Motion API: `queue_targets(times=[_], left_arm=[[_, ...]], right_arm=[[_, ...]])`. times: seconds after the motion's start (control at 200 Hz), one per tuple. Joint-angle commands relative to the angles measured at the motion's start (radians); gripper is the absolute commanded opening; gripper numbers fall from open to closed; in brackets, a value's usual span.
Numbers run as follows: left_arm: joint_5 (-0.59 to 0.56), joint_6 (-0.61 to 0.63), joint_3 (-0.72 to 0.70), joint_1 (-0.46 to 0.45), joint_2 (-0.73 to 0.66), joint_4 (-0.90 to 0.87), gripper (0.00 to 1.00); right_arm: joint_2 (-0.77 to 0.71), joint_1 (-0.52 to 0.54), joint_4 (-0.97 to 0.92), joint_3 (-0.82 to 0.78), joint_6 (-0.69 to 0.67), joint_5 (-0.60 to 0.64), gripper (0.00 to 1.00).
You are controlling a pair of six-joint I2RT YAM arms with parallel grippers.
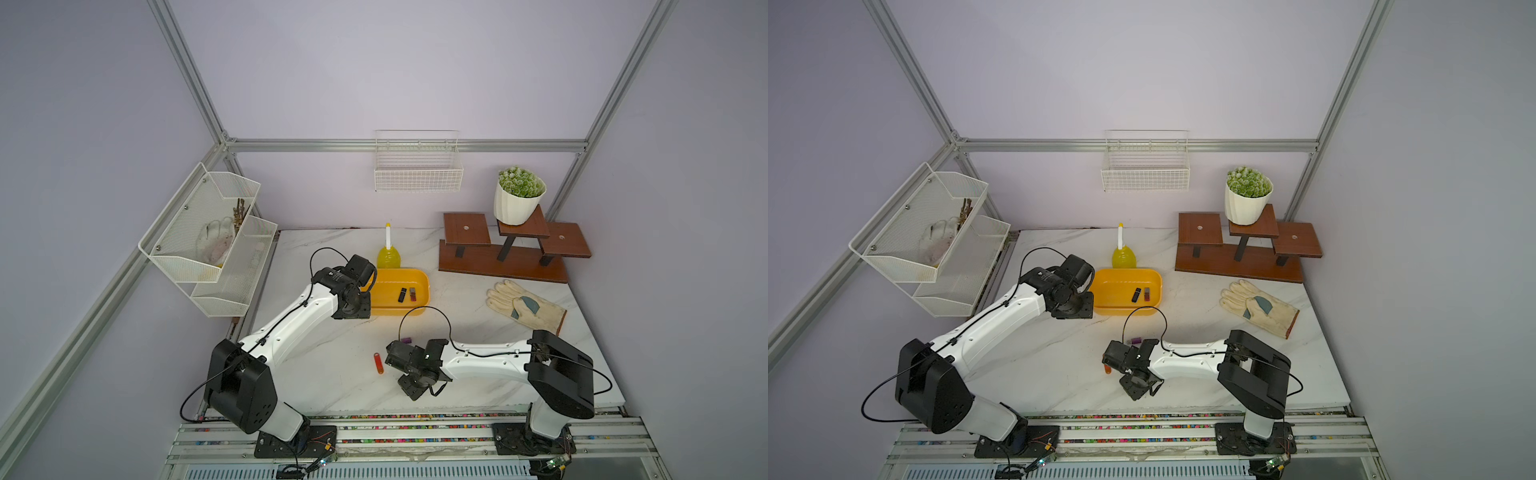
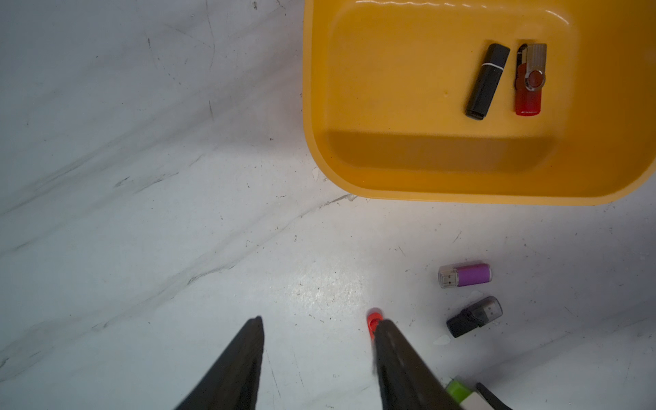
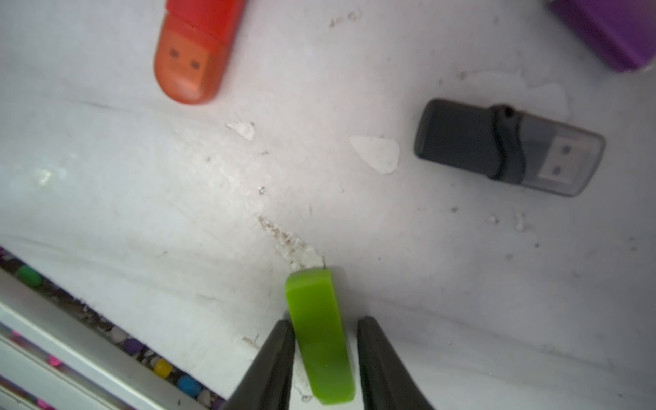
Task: Put the usb flash drive into the storage box
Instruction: Pick up the USB flash from the center of the board.
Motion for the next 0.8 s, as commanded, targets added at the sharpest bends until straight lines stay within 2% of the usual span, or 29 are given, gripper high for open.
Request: queue_targets(times=[0.0, 0.235, 0.395, 0.475, 0.66, 0.795], left_arm=[[-0.012, -0.026, -0.017, 0.004, -0.041, 0.006, 0.55], [-0.010, -0.045, -0.044, 0.006, -0.051, 0.005, 0.57], [0.005, -0.048, -0.056, 0.005, -0.056, 0.004, 0.57], [0.000, -0.057, -0.070, 0.003, -0.066, 0.005, 0.57], [0.031, -0.078, -0.115, -0.004, -0.082, 0.015, 0.58], [0.057, -0.118, -0.157, -0.036, -0.082, 0.028, 0.58]], right_arm=[[0.029, 0.013, -0.060, 0.010, -0.004, 0.050, 0.32], [0.076, 0.042, -0.080, 0.021, 0.005, 0.107, 0.26], [0.085, 0.045, -0.085, 0.021, 0.021, 0.123, 0.12], [0.079, 0.046, -0.080, 0.016, 0.041, 0.151, 0.00], [0.038, 0.020, -0.068, 0.019, 0.073, 0.190, 0.00], [-0.024, -0.049, -0.081, 0.014, 0.093, 0.231, 0.00]])
